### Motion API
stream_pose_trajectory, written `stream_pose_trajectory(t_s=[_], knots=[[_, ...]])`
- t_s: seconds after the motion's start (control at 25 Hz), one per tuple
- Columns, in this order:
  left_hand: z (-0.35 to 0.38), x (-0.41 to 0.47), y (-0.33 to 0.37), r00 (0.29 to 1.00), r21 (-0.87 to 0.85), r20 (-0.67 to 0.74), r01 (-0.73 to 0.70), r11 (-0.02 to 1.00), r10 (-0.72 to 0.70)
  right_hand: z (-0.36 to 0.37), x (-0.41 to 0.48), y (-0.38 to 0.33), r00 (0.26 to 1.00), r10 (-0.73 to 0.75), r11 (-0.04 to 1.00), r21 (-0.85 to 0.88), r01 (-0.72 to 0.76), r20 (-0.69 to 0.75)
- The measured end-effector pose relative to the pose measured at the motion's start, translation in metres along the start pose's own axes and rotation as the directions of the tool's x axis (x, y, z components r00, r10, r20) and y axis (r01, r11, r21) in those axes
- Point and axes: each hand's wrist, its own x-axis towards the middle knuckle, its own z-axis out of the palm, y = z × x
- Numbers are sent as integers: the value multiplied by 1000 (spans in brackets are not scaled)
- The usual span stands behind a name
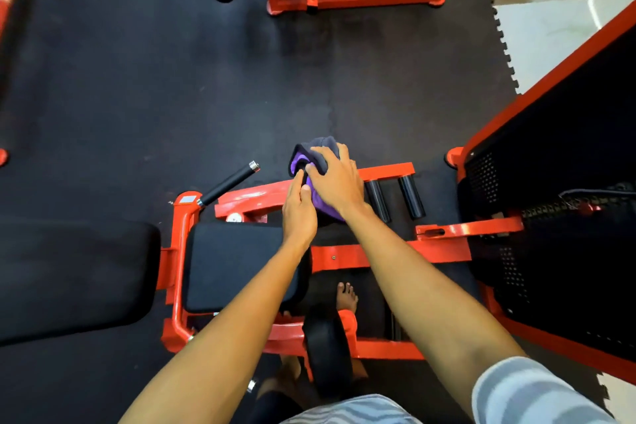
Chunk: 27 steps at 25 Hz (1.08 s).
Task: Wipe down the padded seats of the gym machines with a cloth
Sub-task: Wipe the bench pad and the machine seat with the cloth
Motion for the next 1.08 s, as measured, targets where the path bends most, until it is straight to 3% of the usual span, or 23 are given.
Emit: stream_pose_trajectory(t_s=[0.12,0.36,0.68,0.84,0.96,1.08], knots=[[1,2,1,1000,-11,-21,11,1000,-12,-2,8,-8,999,-36,998,-56,38,31],[3,1,-6,998,-35,-20,64,997,-65,1,-88,47,975,-212,974,-74,216,60],[7,3,2,992,-80,-59,107,991,-112,0,-17,13,992,-107,993,-47,111,71],[8,3,-10,994,-61,-91,51,997,-57,-14,38,-17,958,11,983,-178,42,285],[9,-3,-20,995,-34,-98,26,999,-30,-11,70,-21,872,107,966,-256,22,478],[15,-5,-26,992,-46,-120,31,998,-36,-17,86,-13,781,190,980,-61,-192,595]])
